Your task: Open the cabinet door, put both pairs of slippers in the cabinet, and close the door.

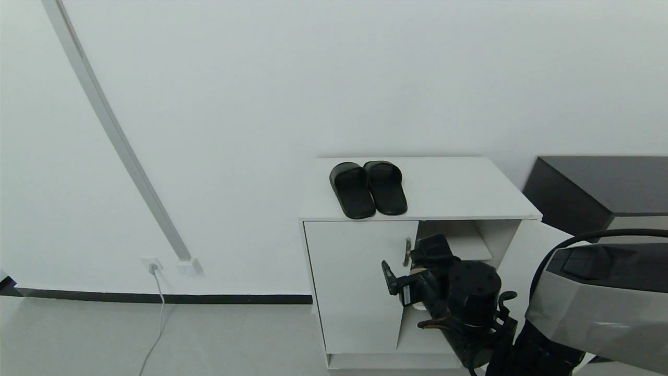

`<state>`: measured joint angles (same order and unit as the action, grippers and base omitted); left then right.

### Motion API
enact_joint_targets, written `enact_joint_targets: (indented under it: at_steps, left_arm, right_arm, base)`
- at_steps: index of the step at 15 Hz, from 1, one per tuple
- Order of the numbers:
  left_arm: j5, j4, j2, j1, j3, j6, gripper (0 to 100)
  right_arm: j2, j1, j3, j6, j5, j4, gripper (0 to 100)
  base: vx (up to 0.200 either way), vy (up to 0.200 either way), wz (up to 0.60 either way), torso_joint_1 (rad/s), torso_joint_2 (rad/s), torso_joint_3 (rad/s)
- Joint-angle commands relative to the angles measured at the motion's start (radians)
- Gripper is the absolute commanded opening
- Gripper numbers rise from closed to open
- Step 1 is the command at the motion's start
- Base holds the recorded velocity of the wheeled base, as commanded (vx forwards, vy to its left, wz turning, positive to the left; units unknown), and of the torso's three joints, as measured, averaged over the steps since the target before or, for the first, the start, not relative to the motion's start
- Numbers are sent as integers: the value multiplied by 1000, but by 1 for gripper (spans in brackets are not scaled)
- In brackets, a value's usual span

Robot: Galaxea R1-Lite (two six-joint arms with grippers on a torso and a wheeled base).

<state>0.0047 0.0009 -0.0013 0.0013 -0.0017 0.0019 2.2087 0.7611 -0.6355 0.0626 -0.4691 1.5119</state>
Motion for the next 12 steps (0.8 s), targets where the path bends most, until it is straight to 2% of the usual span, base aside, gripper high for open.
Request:
enact_joint_targets:
  at_steps: [1, 3, 6, 8, 12]
  left_arm:
    - [1, 1, 1, 0, 0, 0, 0]
    - [1, -1, 1, 0, 0, 0, 0]
    - [0, -1, 1, 0, 0, 0, 0]
    - [1, -1, 1, 0, 0, -2, 0]
    - [0, 1, 1, 0, 0, 0, 0]
  right_arm:
    - [22, 0, -10, 48, 10, 5, 100]
    - [28, 0, -110, 86, 27, -52, 100]
    - [-76, 1, -340, -66, 29, -498, 100]
    - [-110, 15, -500, -207, 23, -760, 100]
    - [-93, 12, -524, -254, -8, -782, 100]
  base:
    - [0, 0, 0, 198, -403, -217]
    - [0, 0, 0, 188, -381, -210]
    - [0, 0, 0, 139, -312, -160]
    - [0, 0, 0, 0, 0, 0]
    - [0, 0, 0, 0, 0, 0]
